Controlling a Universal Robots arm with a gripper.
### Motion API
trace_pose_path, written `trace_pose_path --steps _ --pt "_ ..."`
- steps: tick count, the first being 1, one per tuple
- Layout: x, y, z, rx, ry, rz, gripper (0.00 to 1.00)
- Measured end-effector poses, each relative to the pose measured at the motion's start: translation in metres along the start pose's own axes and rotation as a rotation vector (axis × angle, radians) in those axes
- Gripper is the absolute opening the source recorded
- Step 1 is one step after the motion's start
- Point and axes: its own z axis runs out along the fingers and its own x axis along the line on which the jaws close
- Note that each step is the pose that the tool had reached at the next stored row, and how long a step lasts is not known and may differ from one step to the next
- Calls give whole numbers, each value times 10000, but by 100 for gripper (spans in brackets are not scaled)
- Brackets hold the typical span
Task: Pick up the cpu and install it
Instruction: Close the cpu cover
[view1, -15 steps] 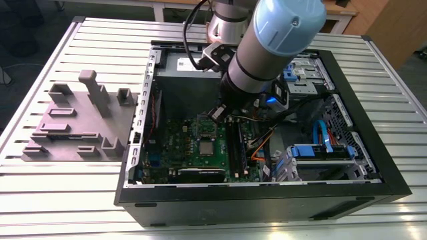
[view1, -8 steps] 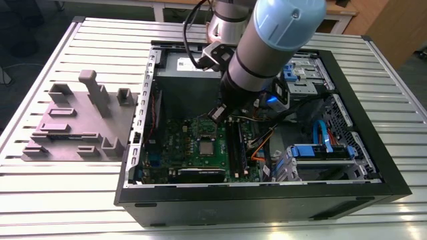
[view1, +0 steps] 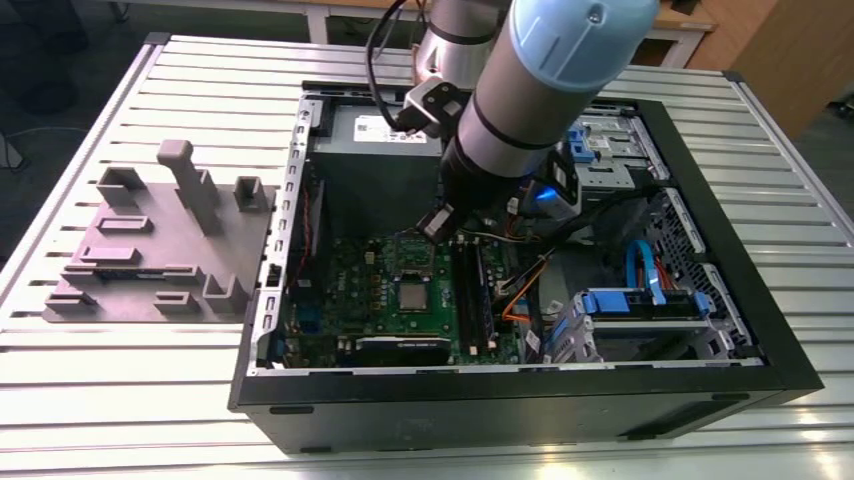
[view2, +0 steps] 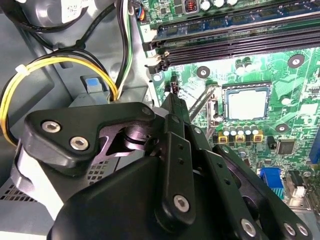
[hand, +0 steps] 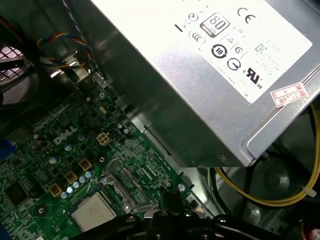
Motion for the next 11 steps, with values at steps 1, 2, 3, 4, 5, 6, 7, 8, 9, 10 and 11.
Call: trace_pose_path --steps 1,2,3,4,5,6,7,8,9,10,11 --pt "0 1 -2 0 0 -4 10" --pt "0 1 -3 -1 2 -16 10" --pt "0 2 -5 -2 7 -33 10" --pt "0 3 -9 -1 15 -49 10" --pt "0 4 -15 -1 19 -60 10" --pt "-1 6 -22 -2 20 -65 10" --pt "-2 8 -30 -4 20 -70 10" --pt "-2 10 -38 -4 21 -75 10" --pt "-3 11 -45 -3 23 -81 10" --pt "-3 13 -50 -4 23 -87 10" --pt "-4 15 -56 -5 26 -95 10"
